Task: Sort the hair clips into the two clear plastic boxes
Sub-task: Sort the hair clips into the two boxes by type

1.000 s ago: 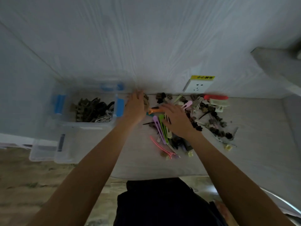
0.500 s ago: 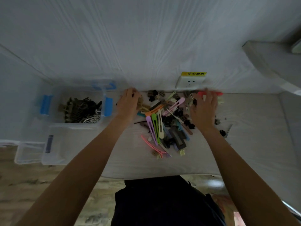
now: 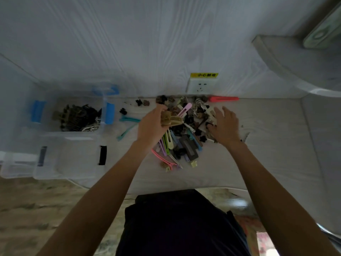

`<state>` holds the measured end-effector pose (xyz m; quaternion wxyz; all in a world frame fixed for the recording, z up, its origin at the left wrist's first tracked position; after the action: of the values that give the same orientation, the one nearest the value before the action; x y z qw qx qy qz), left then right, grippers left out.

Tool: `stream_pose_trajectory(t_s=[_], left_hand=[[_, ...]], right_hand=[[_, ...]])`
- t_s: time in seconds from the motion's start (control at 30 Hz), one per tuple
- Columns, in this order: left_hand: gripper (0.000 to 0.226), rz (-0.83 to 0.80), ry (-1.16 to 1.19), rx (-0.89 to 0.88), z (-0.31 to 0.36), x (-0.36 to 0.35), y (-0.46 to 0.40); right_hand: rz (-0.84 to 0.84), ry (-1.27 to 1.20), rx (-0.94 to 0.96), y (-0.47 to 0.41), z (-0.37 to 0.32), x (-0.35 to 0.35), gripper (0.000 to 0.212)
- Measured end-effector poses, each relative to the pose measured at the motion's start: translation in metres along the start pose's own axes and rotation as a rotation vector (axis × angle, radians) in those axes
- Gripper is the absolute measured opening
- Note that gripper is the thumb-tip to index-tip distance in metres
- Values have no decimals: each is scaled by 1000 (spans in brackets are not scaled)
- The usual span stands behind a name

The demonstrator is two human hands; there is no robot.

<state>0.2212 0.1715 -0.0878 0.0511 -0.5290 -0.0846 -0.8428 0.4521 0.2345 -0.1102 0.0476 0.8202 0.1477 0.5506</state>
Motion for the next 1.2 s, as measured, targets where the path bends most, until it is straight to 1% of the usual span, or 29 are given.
stream_pose_trajectory(t_s=[0.07,0.1,0.17,0.2,0.33,0.4,0.47,0.53,0.6,0.67,0.73,0.77,0.87,0.93,1.0,1.07,1.13,1.2], left_hand=[[55,-55,18,-12,-1,-8,0],[57,-79,28,-28,-1,-11,0],[58,-118,35,-62,0,-14,1],[57,-129,33,-71,-1,-14,3],[50,-114,72,-62,-6,-6,9],[48,-52,161,-37,-5,9,12],[43,41,327,43,-3,35,18],[40,179,460,154,-11,65,29],[39,326,477,251,-35,99,45],[38,424,455,349,-70,130,57],[44,451,374,449,-109,154,63],[47,444,331,496,-130,164,64],[52,352,180,580,-180,172,63],[52,227,37,563,-206,168,58],[46,94,-66,487,-219,158,53],[36,33,-139,371,-223,152,49],[28,30,-186,300,-226,151,48],[23,39,-219,261,-228,152,49]], right_hand=[[-106,-77,-43,-3,5,-6,63],[-106,-124,-56,-5,6,-6,61],[-46,-171,-90,-8,10,0,54],[-2,-155,-87,-8,10,4,52],[218,10,22,8,-4,25,53],[293,-46,90,20,-17,33,52],[301,-251,126,29,-32,37,50],[215,-577,58,34,-50,37,45],[45,-867,-39,39,-78,26,39],[-90,-1037,-84,42,-109,11,35],[-182,-1158,-87,42,-141,1,36],[-219,-1166,-62,41,-160,-3,39],[-276,-1058,104,38,-216,-5,47],[-232,-889,296,35,-254,-6,49],[-127,-618,526,31,-286,-6,48],[-70,-392,693,24,-319,-12,48],[-51,-255,780,15,-347,-23,49],[-74,-129,816,6,-366,-41,48]])
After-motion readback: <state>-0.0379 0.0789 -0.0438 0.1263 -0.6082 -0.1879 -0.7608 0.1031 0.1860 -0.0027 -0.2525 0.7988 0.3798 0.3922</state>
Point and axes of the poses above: each hand's wrist, its own y-axis away from the middle knuckle, its own x-axis out of the back of the hand, z = x × y, the point moved 5 cm from there along -y, towards the middle knuckle, and after that the axes turned 10 degrees about -y, right-handed, at the moved point
